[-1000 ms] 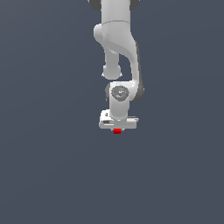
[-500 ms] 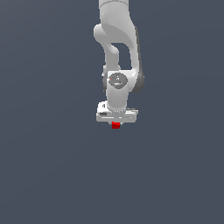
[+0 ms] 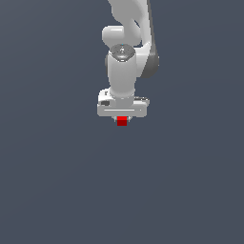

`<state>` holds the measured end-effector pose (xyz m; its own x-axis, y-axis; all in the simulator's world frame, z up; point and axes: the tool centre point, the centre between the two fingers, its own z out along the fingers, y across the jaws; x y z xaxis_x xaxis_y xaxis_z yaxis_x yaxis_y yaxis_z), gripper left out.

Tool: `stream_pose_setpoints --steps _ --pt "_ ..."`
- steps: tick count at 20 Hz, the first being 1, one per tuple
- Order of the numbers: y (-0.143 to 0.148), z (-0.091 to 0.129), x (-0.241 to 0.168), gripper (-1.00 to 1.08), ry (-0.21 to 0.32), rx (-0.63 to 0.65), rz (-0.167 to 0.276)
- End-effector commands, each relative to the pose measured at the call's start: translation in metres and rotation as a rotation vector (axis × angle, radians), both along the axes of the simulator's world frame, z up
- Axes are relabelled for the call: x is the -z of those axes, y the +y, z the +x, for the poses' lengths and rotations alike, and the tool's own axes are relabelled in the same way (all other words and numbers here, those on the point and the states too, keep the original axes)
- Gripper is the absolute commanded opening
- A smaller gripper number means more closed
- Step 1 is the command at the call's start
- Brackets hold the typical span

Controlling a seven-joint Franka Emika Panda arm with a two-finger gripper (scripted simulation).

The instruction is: Pick up the red cube and move it to a goal position.

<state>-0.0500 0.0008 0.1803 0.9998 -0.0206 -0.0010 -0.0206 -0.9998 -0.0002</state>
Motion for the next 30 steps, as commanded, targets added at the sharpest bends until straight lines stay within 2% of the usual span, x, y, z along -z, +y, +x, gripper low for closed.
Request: stream_pose_setpoints --steps 1,17,23,30 --pt "-0.006 -0.005 -0.03 -1.0 -0.001 0.0 0.0" --pt "-0.039 -0.025 -0.198 -1.0 -0.001 0.0 0.001" --pt "-0.047 -0.028 -0.236 -1.0 -0.001 0.0 0.0" --pt "-0.051 -0.028 -0.256 -1.0 -0.001 0.0 0.0"
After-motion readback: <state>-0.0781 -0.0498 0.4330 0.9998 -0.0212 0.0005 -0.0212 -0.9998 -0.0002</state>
